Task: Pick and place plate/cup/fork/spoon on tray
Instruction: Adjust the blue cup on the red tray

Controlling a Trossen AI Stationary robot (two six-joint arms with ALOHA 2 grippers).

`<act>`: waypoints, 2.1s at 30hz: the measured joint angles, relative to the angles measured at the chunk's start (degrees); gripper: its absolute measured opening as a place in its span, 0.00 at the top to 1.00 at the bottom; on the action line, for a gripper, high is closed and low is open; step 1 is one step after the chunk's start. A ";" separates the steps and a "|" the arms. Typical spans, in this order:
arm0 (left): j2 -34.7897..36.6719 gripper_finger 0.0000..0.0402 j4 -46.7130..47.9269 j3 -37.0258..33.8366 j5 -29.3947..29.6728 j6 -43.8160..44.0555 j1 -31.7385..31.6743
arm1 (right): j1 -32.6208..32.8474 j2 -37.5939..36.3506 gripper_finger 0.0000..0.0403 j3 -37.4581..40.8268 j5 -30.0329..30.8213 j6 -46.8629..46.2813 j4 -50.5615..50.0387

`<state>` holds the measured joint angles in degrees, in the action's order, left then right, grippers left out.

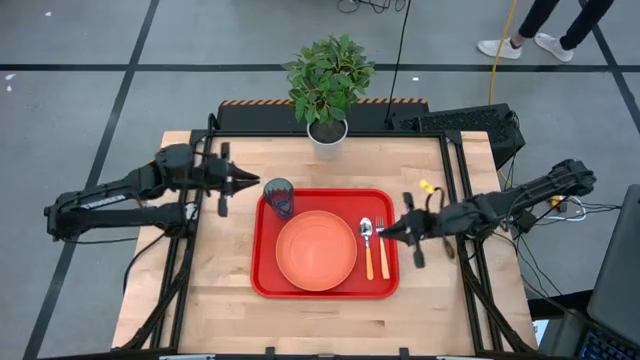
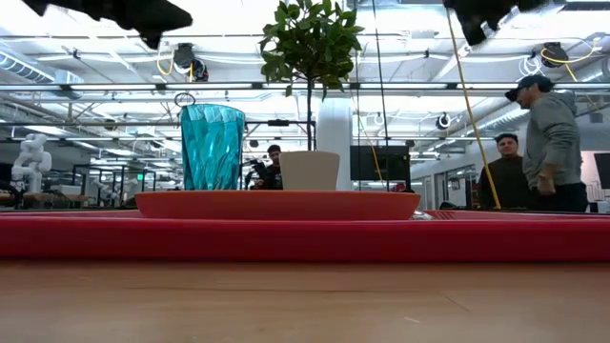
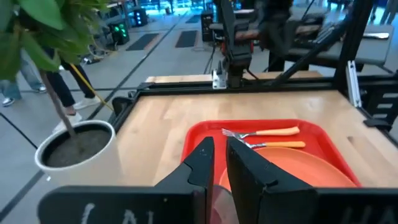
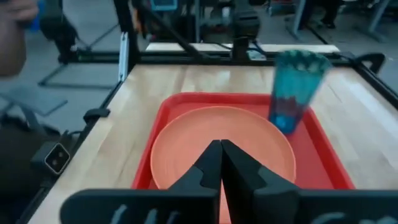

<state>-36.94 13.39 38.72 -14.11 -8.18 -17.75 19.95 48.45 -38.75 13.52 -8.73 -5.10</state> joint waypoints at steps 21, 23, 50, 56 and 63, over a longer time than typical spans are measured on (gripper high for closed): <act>23.22 0.88 -3.05 -18.45 9.10 11.74 -0.01 | -5.54 -13.17 1.00 17.84 1.47 -6.66 10.88; 22.86 0.88 -3.49 -18.47 10.52 11.05 -0.01 | -7.95 -11.56 1.00 17.84 1.44 -6.60 10.84; 21.96 0.88 -5.04 -18.47 11.10 11.04 0.05 | -21.47 34.63 1.00 -2.80 -16.62 10.62 28.92; 21.96 0.88 -3.54 -18.47 11.04 10.38 0.06 | -21.45 41.99 1.00 -9.46 -16.46 12.60 28.83; 21.96 0.88 -2.58 -18.47 10.99 10.22 0.06 | -21.39 48.86 1.00 -13.85 -16.57 12.93 30.52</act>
<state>-14.98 10.82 20.25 -3.11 2.04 -17.69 -1.43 97.31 -52.60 -3.06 4.20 25.42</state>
